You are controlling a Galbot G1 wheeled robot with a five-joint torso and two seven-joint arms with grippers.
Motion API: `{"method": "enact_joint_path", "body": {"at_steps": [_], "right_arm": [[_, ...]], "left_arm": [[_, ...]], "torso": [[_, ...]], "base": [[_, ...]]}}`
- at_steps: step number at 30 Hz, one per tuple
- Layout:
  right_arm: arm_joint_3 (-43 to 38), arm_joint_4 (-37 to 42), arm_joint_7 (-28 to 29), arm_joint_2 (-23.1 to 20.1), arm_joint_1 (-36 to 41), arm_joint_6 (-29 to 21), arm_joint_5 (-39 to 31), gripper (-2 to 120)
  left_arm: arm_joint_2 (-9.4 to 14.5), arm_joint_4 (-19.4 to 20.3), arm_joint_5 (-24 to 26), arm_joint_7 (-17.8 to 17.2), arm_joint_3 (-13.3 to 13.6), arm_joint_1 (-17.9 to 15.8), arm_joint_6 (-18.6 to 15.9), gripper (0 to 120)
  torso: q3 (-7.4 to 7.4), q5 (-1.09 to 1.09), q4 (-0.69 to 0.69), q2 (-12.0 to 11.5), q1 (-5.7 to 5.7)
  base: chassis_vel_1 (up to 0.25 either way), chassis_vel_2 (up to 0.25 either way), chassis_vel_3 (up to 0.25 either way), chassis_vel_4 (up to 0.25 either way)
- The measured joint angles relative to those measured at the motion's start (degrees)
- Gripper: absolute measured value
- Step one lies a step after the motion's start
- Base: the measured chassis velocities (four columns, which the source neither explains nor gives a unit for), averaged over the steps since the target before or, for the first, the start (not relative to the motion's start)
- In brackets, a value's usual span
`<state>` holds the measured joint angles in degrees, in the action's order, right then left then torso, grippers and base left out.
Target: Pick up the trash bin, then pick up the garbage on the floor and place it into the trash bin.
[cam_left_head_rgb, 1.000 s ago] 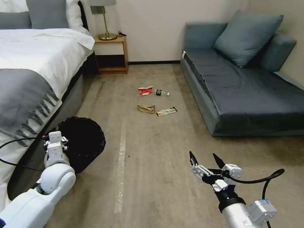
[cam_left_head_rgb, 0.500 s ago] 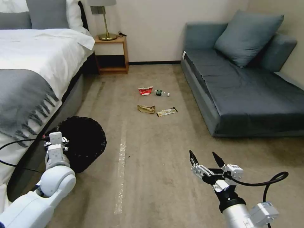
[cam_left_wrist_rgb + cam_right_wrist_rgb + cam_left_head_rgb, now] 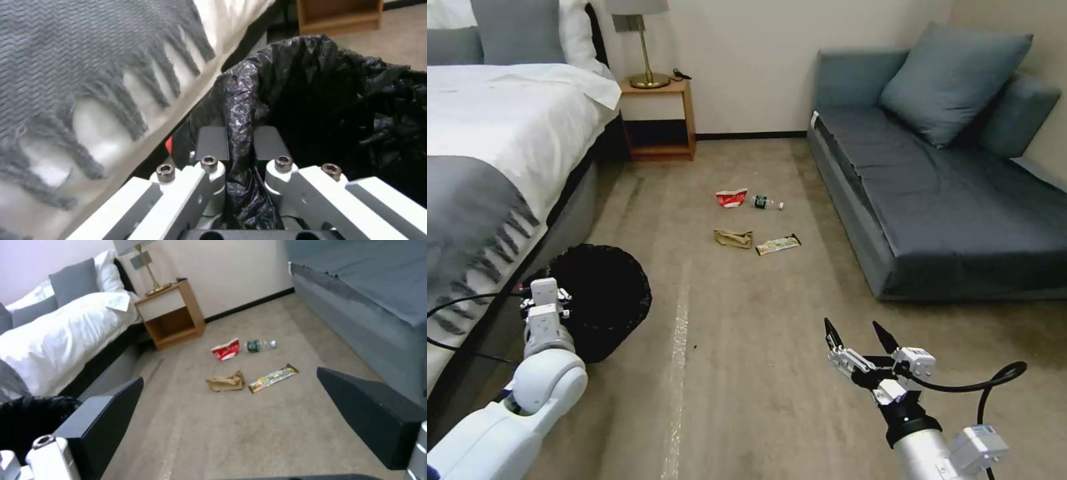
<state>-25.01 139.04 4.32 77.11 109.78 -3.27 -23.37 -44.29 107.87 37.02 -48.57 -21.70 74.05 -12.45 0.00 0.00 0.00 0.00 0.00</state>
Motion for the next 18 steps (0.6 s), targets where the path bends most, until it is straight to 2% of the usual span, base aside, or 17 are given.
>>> {"method": "enact_joint_path", "body": {"at_steps": [18], "right_arm": [[0.3,-1.26,-0.56,0.08,-0.51,0.41,0.59,100]], "left_arm": [[-0.14,-0.3,-0.19,0.22,-0.04,-0.05,1.53,7]], "torso": [[0.0,0.0,0.0,0.0,0.0]], "base": [[-0.109,0.114,0.115,-0.112]]}}
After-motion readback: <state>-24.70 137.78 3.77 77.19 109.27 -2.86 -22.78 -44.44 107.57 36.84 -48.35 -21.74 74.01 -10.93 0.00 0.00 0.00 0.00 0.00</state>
